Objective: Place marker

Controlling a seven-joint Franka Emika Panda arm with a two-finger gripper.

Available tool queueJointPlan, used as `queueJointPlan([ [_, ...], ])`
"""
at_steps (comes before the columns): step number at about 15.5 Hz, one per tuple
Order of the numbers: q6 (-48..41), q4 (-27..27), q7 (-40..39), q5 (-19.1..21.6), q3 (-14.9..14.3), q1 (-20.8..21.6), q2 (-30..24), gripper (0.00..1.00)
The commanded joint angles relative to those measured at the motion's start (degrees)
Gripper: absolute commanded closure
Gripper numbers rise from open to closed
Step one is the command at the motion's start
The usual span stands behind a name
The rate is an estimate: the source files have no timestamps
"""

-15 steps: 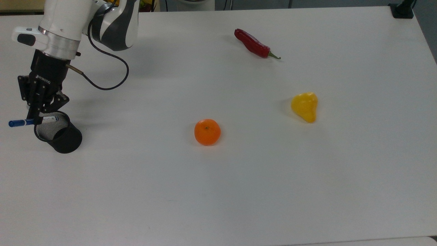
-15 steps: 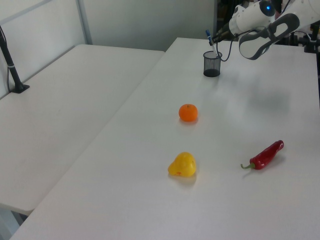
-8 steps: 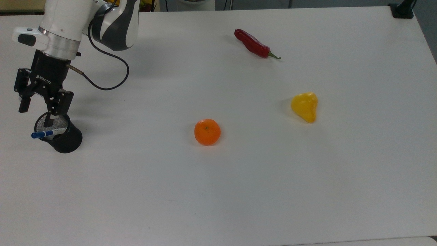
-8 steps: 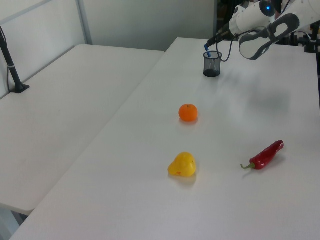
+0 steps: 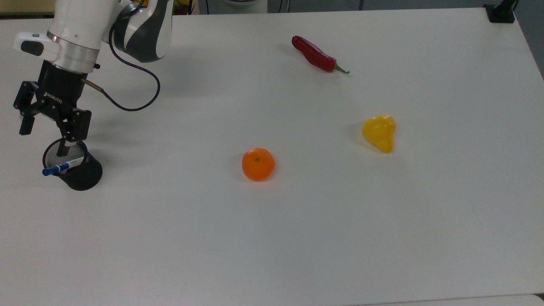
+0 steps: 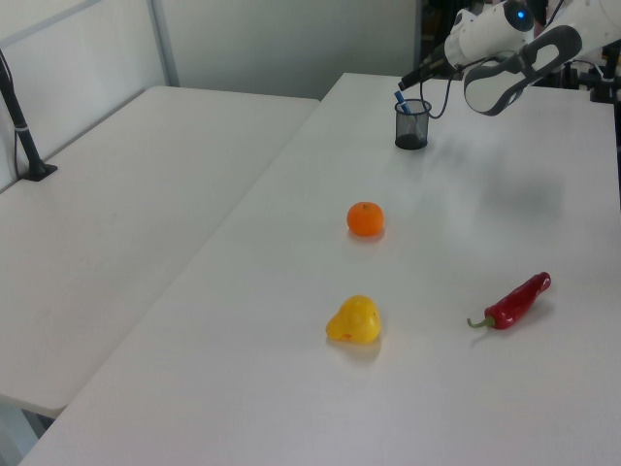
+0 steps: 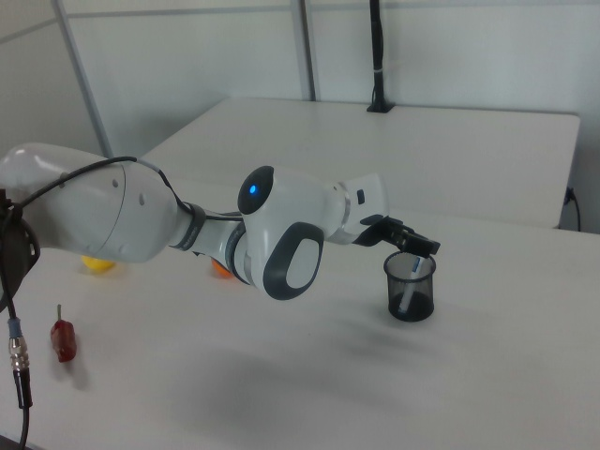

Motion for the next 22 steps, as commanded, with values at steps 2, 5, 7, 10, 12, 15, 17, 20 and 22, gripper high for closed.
queueJointPlan([
  [2,-16.4,-0.7,0.7,-0.2,-0.1,0.2,-8.0,0.00],
  [5,-30.7,-0.5,0.8,0.0,-0.1,0.5,-14.3,0.00],
  [7,-40.9,-0.4,0.8,0.1,0.0,0.9,-18.4,0.00],
  [10,-54.6,0.4,0.8,0.2,0.8,1.0,-23.6,0.00],
  [12,-64.2,2.4,0.8,1.1,2.1,1.0,-26.0,0.00],
  [15,-75.0,5.4,0.8,2.9,4.4,0.9,-28.6,0.00],
  [17,-79.5,6.3,0.9,3.1,7.4,0.8,-30.1,0.00],
  [20,-84.0,8.2,2.5,3.1,12.3,0.6,-30.6,0.00],
  [22,-85.7,9.3,3.4,3.1,14.9,0.9,-30.7,0.00],
])
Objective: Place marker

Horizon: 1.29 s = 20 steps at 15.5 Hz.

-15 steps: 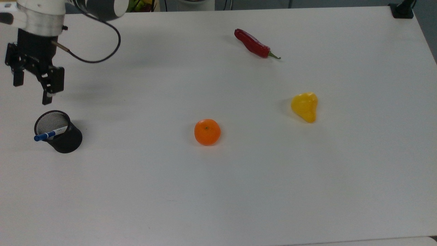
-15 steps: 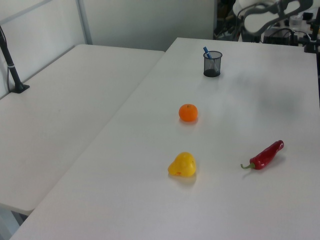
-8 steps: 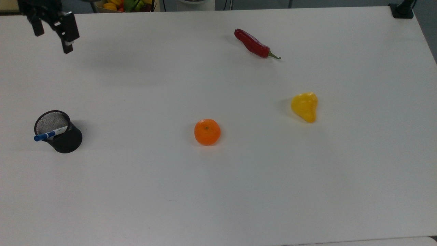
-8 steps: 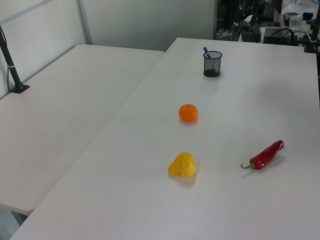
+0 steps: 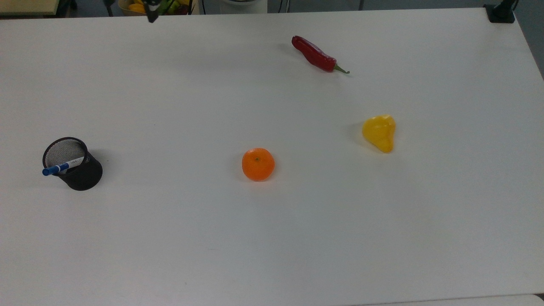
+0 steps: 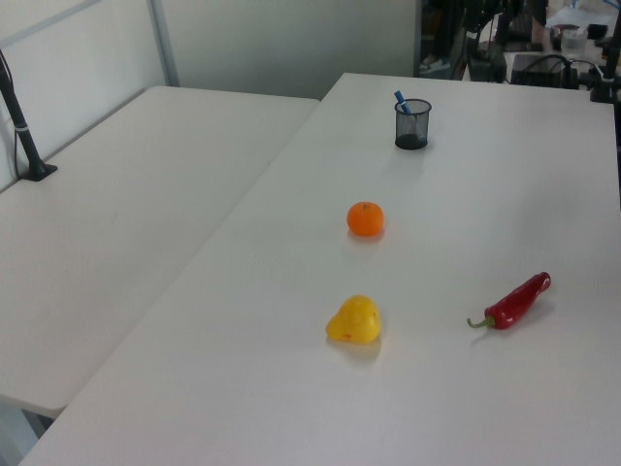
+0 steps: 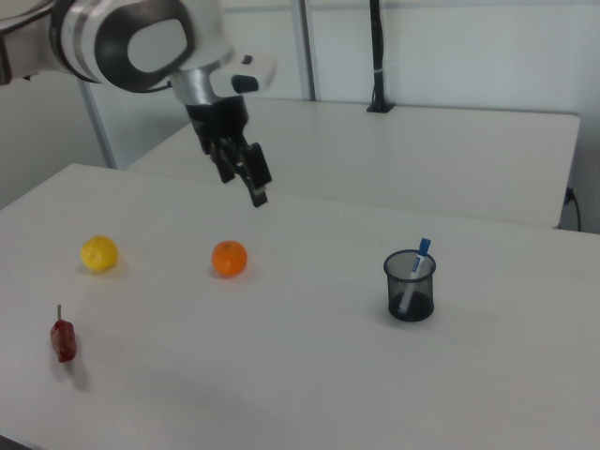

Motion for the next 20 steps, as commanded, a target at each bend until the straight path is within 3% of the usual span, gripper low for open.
queueJointPlan([
  [1,-4.2,2.1,1.9,0.7,5.1,0.2,-0.3,0.00],
  [6,-5.7,2.1,0.6,0.4,10.5,0.8,-0.2,0.00],
  [10,-7.3,1.8,-5.3,0.4,11.0,4.0,-0.2,0.00],
  [14,-6.7,0.8,-12.0,0.2,9.8,6.5,-0.1,0.00],
  [16,-6.5,0.6,-14.3,0.4,5.9,9.6,-0.2,0.00],
  [20,-3.6,-0.6,-16.6,0.4,4.7,10.2,-0.5,0.00],
])
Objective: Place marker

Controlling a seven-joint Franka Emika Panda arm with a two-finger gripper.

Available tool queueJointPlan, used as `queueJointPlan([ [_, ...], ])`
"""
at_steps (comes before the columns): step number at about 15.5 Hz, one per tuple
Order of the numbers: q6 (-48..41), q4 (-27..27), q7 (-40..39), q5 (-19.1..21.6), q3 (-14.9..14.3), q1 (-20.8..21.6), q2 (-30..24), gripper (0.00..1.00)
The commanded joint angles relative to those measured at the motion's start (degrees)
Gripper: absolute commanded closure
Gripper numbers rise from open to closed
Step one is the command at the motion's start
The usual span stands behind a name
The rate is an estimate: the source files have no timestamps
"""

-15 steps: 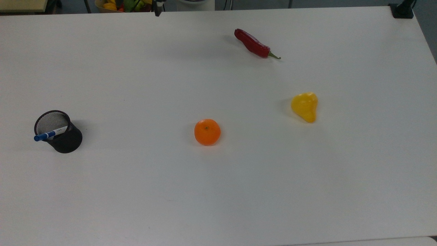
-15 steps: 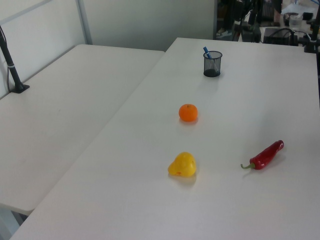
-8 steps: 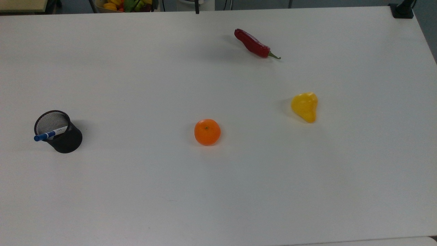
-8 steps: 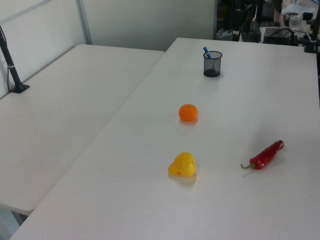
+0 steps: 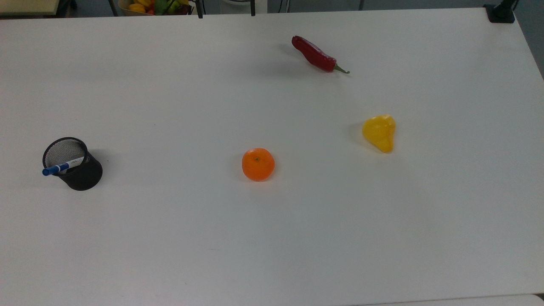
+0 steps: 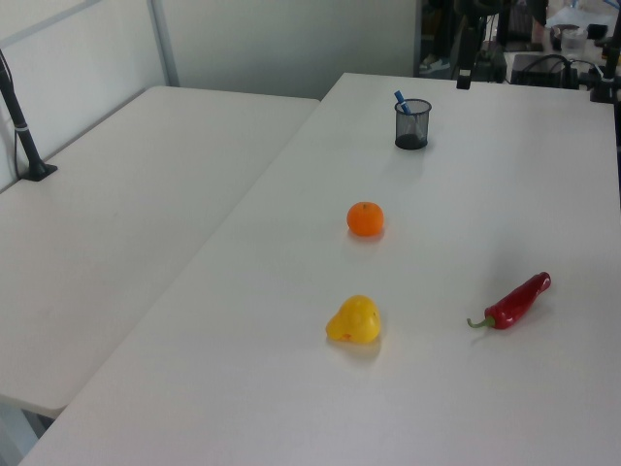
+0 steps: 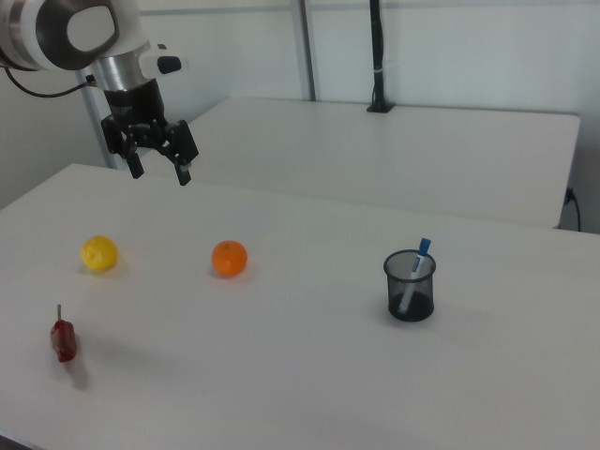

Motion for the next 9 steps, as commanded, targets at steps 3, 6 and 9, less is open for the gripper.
queueJointPlan([
  [3,2.3,-1.8,-1.9,0.6,-1.8,1.7,-0.9,0.00],
  [6,3.1,-2.4,-1.8,0.6,-1.8,1.7,-1.0,0.00],
  [9,3.2,-2.5,-1.8,0.6,-1.8,1.7,-0.9,0.00],
])
